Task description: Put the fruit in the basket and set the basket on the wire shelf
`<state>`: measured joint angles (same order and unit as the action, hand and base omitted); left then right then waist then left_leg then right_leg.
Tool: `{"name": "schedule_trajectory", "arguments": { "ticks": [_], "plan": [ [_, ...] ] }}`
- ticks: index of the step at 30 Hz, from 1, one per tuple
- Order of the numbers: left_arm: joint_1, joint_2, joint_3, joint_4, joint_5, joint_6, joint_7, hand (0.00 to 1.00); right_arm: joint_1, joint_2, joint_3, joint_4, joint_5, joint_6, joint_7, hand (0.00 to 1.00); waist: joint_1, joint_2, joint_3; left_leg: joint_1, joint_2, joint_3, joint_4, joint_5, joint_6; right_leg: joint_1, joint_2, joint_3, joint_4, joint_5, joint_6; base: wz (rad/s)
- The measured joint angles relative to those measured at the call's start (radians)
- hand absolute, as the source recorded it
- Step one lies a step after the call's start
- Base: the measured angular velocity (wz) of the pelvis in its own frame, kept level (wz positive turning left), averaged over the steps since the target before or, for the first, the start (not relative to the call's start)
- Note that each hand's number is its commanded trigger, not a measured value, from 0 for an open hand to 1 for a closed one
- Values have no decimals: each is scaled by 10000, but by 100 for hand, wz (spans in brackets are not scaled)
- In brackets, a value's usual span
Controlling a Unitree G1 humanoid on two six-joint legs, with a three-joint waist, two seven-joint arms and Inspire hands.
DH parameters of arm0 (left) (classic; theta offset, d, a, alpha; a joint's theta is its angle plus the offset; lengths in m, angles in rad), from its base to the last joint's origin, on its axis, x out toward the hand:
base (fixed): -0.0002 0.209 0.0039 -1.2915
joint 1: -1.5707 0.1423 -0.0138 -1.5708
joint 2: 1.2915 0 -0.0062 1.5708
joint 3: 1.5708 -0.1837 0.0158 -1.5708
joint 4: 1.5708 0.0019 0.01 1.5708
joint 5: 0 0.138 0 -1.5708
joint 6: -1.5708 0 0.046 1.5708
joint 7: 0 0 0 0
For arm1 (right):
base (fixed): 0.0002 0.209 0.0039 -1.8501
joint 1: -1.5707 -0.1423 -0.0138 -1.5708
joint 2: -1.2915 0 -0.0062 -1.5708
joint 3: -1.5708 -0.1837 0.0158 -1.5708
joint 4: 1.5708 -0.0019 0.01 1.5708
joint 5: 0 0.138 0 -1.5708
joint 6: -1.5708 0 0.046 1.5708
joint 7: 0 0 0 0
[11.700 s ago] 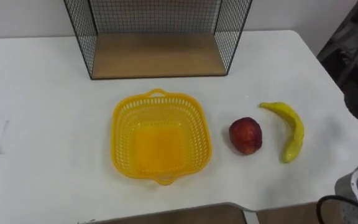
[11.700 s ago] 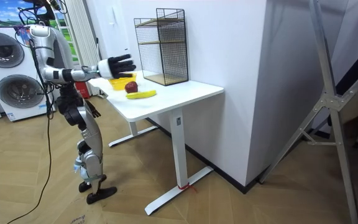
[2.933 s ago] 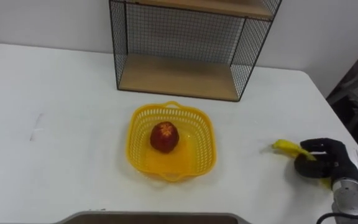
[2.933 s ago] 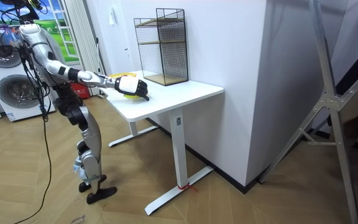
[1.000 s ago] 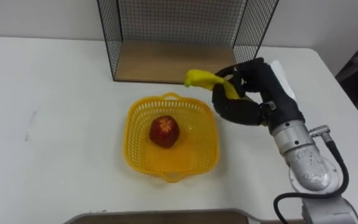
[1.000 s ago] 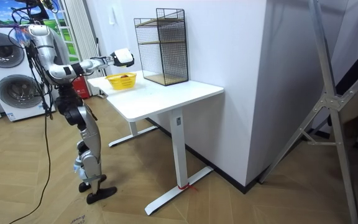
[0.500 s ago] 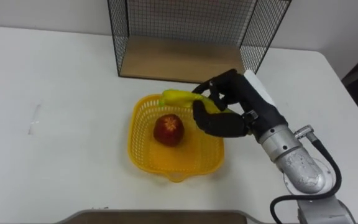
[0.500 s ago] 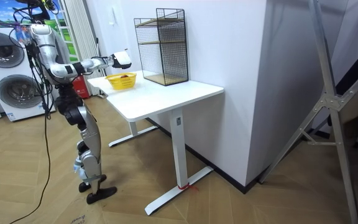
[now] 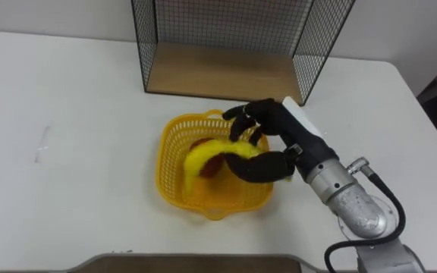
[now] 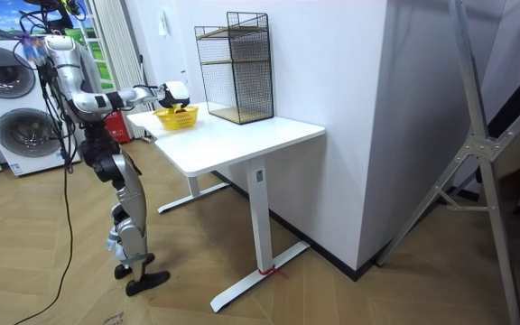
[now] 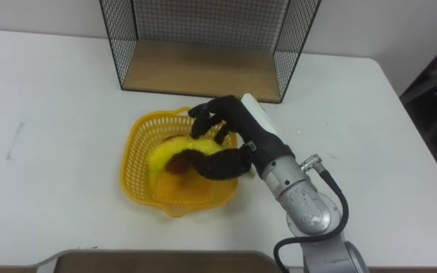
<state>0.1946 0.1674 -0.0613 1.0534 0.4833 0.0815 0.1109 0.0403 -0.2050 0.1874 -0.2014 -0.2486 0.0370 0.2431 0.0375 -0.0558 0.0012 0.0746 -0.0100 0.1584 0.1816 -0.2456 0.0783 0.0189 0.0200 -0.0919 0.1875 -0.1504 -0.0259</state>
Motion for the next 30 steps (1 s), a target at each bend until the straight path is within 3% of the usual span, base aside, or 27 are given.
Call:
{"name": "schedule_trajectory", "arguments": {
  "ticks": [19, 30],
  "plan": [
    [-46, -1, -112, 8, -3, 2, 164, 0, -1, 12, -15, 0, -55, 0, 0, 0, -19, -75, 3, 5, -3, 1, 3, 0, 0, 14, -5, 8, -12, 0, 0, 0],
    [-14, -7, -162, 58, -56, -3, 144, 0, -1, 114, -170, 0, 1086, -1, -144, 0, -30, -19, 34, 62, -3, -1, -24, 0, 0, 66, 0, 12, -25, 0, 1, 0]
  ]
}}
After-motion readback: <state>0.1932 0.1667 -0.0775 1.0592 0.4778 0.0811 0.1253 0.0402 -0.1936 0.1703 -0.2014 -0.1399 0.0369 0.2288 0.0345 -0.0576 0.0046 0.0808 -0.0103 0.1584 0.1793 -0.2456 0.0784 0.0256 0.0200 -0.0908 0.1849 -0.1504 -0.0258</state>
